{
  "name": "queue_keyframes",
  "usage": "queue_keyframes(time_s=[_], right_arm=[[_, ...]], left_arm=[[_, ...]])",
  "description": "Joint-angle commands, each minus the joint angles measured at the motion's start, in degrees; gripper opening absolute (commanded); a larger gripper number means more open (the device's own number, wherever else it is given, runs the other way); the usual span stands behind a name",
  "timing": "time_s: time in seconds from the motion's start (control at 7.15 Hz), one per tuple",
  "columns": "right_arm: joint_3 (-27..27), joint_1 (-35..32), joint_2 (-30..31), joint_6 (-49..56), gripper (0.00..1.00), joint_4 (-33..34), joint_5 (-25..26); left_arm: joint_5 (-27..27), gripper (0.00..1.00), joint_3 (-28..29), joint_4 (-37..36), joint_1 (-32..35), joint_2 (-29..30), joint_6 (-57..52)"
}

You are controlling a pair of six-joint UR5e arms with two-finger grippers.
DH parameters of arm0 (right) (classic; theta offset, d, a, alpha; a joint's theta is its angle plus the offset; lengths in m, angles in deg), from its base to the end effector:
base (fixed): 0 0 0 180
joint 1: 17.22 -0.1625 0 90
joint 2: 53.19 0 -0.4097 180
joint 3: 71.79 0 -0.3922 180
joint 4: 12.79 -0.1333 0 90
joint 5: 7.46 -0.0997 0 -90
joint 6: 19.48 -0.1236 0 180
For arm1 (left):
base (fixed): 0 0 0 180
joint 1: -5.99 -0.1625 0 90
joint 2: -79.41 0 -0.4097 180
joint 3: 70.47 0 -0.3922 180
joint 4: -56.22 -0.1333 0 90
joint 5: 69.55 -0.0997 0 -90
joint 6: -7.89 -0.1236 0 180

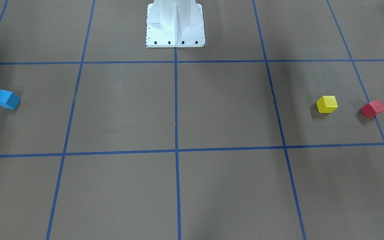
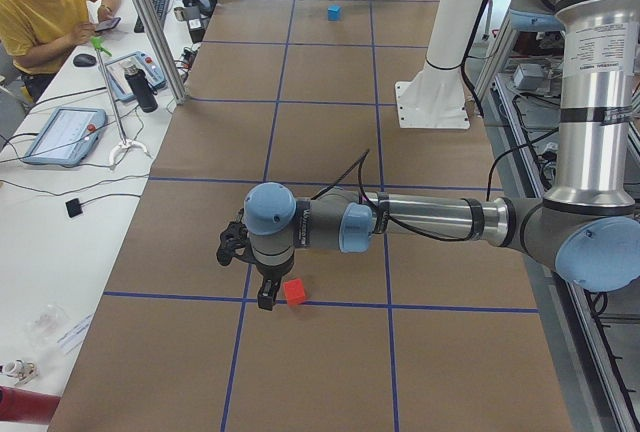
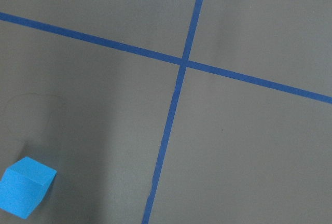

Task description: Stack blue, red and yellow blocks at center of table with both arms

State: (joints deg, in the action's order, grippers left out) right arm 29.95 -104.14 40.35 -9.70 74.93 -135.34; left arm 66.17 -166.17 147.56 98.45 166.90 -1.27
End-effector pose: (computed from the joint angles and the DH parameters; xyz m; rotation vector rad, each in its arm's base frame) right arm 0.0316 -0.4811 0.5933 0.2151 -0.6499 -0.2761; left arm -0.0654 -0.4775 0.6281 0.1553 0.7865 0.1422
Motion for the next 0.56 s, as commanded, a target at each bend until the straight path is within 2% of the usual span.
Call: queue_keyframes(time_s=[0.0,0.14,0.28,0.42], right_arm=[[-0.14,0.7,1.12,-0.55,1.0,-8.87,-1.31],[-0.23,2.44,1.12,-2.21,0.99,-8.62,-5.59],[-0.06,4.03,1.9,-9.18,0.99,-9.57,-5.98],[-0.05,5.96,3.13,-12.73,0.99,-12.28,-4.33]], left_arm=[[0.07,1.0,-0.01,0.24,0.0,-0.04,0.01],[0.15,1.0,-0.01,0.24,0.0,-0.04,0.1],[0.24,1.0,-0.01,0.24,0.0,-0.04,0.01],[0.33,1.0,-0.1,0.24,0.0,-0.04,0.01]])
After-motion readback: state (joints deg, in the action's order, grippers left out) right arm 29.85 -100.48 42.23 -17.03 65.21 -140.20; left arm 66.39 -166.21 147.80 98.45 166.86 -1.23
